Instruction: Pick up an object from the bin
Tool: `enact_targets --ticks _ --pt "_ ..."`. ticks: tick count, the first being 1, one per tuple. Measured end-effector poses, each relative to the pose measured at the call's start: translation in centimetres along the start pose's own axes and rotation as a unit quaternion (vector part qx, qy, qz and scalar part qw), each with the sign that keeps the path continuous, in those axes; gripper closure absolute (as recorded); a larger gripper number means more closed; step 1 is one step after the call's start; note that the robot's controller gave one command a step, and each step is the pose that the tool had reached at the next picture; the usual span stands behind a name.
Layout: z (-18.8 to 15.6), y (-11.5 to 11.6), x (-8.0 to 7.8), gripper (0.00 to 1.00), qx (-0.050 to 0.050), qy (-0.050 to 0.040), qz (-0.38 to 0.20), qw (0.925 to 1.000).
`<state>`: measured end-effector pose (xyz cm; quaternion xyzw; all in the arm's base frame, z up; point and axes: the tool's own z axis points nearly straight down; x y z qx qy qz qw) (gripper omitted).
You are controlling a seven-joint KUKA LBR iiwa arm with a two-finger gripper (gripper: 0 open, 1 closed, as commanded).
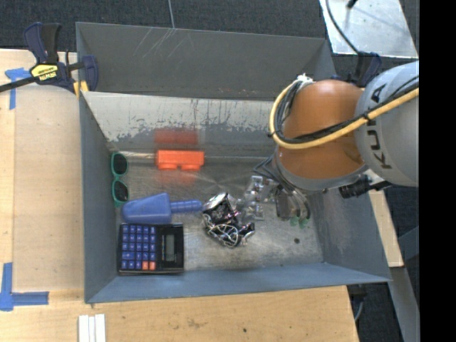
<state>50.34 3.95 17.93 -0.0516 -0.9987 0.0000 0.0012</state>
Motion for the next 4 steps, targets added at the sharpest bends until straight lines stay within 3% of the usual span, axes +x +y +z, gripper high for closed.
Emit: enact_targets --ticks 1,2,3,4 --pt "-4.8 1.0 -1.6 1.0 0.0 -0.0035 0.01 0.9999" --pt "-6.1 -0.1 -0.3 0.0 0.0 -0.0022 0.027 0.9996" --pt "-6.1 -0.1 -0.3 0.0 0.0 -0.0021 0.027 0.9996" --pt "-1.0 0.9 0.6 0.0 -0.001 -0.0059 0.049 0.9988"
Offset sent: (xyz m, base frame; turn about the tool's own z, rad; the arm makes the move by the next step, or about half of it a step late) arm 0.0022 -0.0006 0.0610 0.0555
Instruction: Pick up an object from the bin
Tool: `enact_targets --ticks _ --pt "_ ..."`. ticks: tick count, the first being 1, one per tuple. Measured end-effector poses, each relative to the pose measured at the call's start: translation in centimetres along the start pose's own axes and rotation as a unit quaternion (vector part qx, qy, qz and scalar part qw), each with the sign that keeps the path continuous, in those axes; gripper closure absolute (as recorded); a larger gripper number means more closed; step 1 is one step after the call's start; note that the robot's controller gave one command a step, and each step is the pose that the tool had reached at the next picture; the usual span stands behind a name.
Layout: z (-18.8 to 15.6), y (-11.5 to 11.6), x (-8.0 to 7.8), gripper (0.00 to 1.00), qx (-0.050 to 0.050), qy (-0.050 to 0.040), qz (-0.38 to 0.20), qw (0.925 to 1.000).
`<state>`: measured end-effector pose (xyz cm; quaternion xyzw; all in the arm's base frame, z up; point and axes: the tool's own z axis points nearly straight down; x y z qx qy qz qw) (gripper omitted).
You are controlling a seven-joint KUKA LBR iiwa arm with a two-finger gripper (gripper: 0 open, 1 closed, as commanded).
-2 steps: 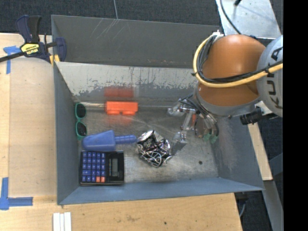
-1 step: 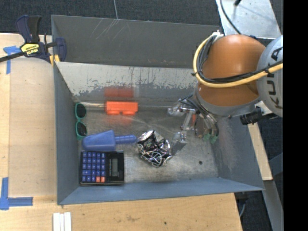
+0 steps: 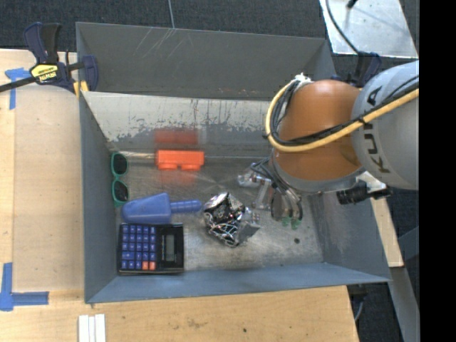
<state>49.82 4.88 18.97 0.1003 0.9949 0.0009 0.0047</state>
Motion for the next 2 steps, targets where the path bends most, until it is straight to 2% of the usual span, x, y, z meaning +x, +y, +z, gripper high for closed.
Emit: enact_targets --ticks 1,2 --pt "6.7 -1.9 -1.7 0.0 0.0 0.001 0.071 0.9975" --pt "11.4 3.1 -1.0 1.0 0.001 -0.0007 0.125 0.9922"
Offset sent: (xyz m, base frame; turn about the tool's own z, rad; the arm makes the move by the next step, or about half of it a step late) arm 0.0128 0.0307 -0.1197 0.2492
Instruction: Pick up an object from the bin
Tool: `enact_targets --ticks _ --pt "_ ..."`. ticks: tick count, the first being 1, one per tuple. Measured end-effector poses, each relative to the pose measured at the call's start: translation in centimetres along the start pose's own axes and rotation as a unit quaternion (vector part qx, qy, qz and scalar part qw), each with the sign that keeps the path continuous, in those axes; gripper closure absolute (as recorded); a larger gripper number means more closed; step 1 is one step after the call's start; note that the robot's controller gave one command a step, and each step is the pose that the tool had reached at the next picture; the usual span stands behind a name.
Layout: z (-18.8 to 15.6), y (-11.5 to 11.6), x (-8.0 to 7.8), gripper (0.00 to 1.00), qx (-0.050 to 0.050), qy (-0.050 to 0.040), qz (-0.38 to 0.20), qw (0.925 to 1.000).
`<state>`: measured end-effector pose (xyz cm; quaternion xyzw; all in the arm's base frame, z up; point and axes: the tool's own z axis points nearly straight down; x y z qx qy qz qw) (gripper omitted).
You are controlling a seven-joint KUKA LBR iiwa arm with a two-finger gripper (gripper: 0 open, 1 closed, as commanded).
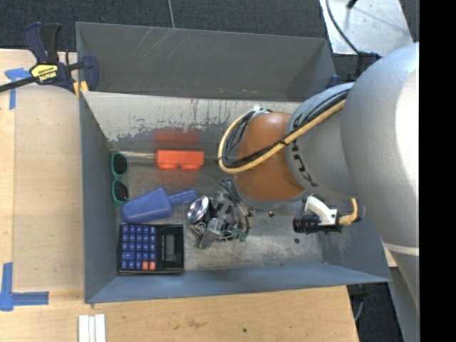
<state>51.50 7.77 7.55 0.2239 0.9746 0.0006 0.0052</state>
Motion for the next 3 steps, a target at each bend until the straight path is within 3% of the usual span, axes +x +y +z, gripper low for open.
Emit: enact_targets --ticks 3 --pt "0.0 -0.01 -0.01 1.0 0.0 0.0 0.001 1.0"
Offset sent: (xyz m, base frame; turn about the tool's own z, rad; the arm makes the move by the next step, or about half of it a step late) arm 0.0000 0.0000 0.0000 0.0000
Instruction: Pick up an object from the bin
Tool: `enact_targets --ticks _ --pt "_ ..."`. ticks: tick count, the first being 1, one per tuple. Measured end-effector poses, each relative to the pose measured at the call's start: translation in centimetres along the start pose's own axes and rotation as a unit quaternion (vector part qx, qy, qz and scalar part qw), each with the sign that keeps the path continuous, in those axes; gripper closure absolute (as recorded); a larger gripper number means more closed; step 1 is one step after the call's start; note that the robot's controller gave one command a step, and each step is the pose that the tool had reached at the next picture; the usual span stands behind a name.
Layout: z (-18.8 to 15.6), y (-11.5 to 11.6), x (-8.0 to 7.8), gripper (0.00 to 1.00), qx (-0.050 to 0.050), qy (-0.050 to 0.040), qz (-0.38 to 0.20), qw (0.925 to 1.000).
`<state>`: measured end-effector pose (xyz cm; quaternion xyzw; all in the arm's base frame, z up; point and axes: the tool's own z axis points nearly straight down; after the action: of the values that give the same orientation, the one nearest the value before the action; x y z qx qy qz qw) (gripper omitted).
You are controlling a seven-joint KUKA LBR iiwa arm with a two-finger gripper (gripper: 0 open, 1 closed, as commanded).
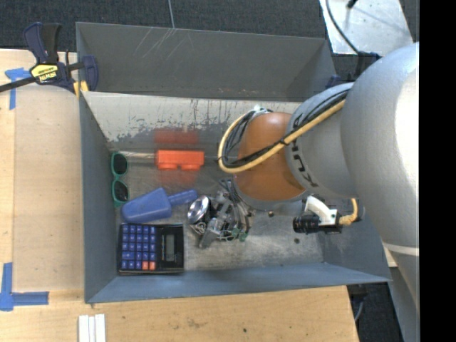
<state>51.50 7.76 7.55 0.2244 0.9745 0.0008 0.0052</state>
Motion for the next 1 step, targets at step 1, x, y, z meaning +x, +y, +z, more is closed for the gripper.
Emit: enact_targets --ticks 1 --pt "-4.25 -0.81 0.79 1.0 0.004 0.0071 0.003 1.0"
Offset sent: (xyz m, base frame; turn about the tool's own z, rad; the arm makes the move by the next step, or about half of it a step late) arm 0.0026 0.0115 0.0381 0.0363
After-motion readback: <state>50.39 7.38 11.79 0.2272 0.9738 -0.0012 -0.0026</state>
